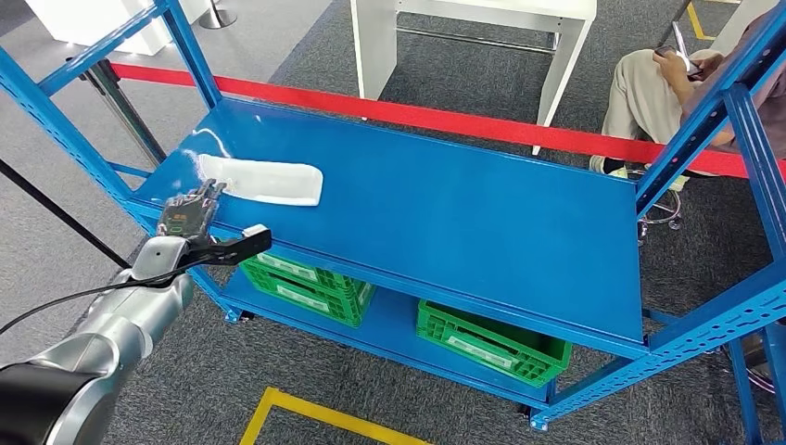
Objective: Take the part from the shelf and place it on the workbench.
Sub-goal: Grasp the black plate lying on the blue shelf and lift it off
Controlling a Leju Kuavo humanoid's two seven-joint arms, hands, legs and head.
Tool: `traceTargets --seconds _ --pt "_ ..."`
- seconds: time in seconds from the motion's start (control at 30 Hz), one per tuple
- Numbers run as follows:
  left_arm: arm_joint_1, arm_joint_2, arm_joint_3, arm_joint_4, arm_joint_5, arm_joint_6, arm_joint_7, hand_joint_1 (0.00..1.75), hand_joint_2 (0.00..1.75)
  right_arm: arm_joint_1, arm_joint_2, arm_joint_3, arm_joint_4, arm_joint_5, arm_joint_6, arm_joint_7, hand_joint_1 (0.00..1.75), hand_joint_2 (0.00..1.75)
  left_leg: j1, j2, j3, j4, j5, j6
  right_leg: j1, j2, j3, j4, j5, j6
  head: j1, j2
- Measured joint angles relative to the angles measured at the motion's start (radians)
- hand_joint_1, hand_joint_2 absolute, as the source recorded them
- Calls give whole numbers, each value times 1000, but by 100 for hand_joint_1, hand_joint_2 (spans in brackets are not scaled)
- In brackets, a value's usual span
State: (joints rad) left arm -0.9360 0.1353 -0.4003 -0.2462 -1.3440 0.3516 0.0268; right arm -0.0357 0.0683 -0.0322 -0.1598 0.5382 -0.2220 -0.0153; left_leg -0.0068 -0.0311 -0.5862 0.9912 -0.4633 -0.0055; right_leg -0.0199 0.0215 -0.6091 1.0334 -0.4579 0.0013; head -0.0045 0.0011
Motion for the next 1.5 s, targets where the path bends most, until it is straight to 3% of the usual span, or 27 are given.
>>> traceTargets --seconds 0.17,0.4,0.8,1.5 --pt "-21 -35 -5 -17 -50 71 -20 0 0 0 0 1 0 11 0 -1 0 0 0 0 0 0 0 0 0 0 0 0 0 0 0 0" --pt "-37 -49 -35 -32 -117 128 -8 0 0 0 0 1 0 14 0 -6 0 0 0 0 0 0 0 0 0 0 0 0 0 0 0 0" --pt "-47 -29 -41 -24 -89 -21 92 0 0 0 -3 1 0 30 0 -6 0 0 0 0 0 0 0 0 0 0 1 0 0 0 0 0" --pt "-46 1 4 -13 -69 -21 80 0 0 0 -4 9 0 49 11 -6 0 0 0 0 0 0 0 0 0 0 1 0 0 0 0 0"
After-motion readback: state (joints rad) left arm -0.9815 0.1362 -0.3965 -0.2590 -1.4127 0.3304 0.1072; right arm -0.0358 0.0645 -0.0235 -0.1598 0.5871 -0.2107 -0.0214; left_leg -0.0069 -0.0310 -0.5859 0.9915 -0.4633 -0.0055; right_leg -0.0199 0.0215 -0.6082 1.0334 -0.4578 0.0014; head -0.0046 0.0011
